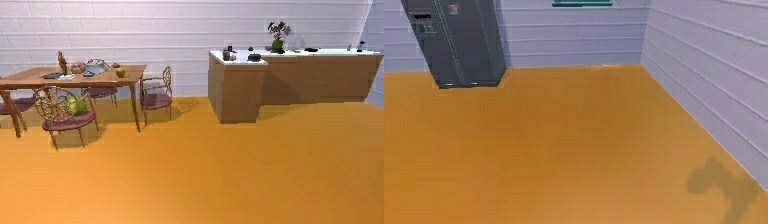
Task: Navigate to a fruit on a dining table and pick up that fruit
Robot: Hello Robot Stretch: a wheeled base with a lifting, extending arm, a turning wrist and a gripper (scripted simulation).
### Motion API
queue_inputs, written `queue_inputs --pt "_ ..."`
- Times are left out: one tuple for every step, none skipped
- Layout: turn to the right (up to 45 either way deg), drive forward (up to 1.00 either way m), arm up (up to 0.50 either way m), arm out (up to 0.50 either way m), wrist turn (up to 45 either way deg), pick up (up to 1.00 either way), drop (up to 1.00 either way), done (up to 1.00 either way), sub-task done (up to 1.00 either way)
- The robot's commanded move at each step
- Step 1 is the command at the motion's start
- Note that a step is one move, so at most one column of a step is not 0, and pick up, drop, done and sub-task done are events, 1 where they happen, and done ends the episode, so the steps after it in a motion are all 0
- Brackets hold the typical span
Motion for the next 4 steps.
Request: queue_inputs --pt "0.0 1.00 0.00 0.00 0.0 0.00 0.00 0.00 0.00" --pt "0.0 1.00 0.00 0.00 0.0 0.00 0.00 0.00 0.00" --pt "3.0 0.00 0.00 0.00 0.0 0.00 0.00 0.00 0.00" --pt "0.0 0.10 0.00 0.00 0.0 0.00 0.00 0.00 0.00"
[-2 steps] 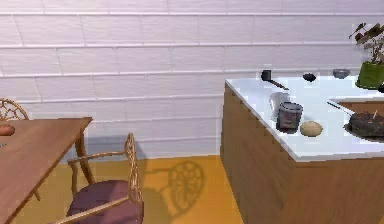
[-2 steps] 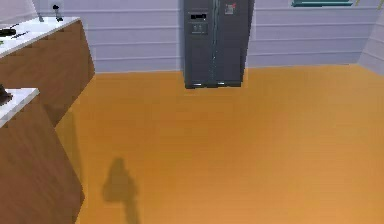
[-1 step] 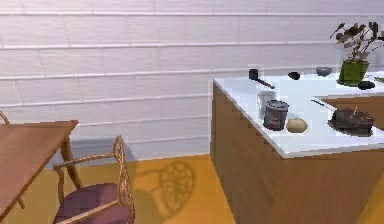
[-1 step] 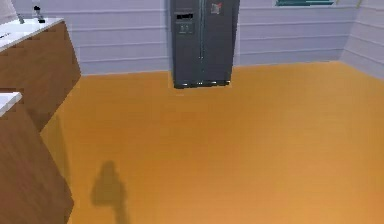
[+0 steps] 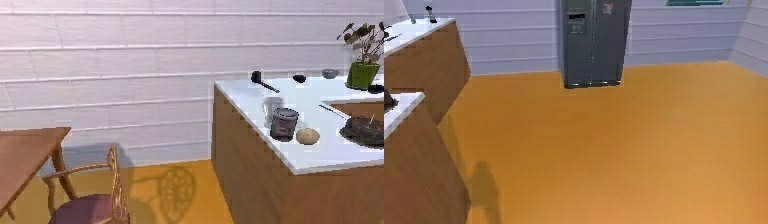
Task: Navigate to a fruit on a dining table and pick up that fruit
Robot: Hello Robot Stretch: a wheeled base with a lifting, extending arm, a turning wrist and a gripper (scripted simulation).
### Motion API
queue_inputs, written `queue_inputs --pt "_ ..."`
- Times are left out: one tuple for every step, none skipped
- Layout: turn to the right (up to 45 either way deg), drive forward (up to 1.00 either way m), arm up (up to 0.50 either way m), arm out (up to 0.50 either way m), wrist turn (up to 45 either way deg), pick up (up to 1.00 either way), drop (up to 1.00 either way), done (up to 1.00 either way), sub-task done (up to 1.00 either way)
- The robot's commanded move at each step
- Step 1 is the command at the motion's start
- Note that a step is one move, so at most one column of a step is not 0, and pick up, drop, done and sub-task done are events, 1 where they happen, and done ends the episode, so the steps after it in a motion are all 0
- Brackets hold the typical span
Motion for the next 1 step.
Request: queue_inputs --pt "-45.0 0.00 0.00 0.00 0.0 0.00 0.00 0.00 0.00"
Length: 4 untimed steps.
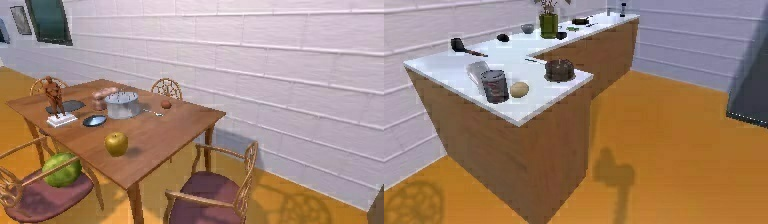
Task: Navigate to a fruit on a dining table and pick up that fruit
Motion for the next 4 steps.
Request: queue_inputs --pt "-12.0 0.00 0.00 0.00 0.0 0.00 0.00 0.00 0.00" --pt "0.0 0.15 0.00 0.00 0.0 0.00 0.00 0.00 0.00" --pt "-45.0 0.00 0.00 0.00 0.0 0.00 0.00 0.00 0.00" --pt "-45.0 0.00 0.00 0.00 0.0 0.00 0.00 0.00 0.00"
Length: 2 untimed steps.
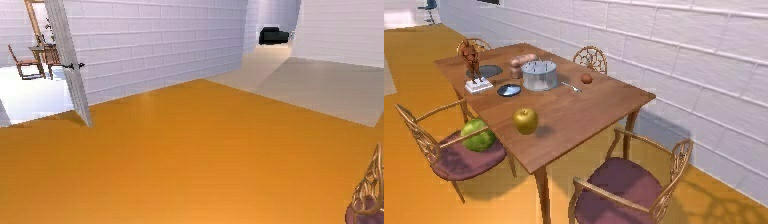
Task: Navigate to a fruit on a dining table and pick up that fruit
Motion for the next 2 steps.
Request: queue_inputs --pt "-12.0 0.00 0.00 0.00 0.0 0.00 0.00 0.00 0.00" --pt "0.0 0.00 0.50 0.00 0.0 0.00 0.00 0.00 0.00"
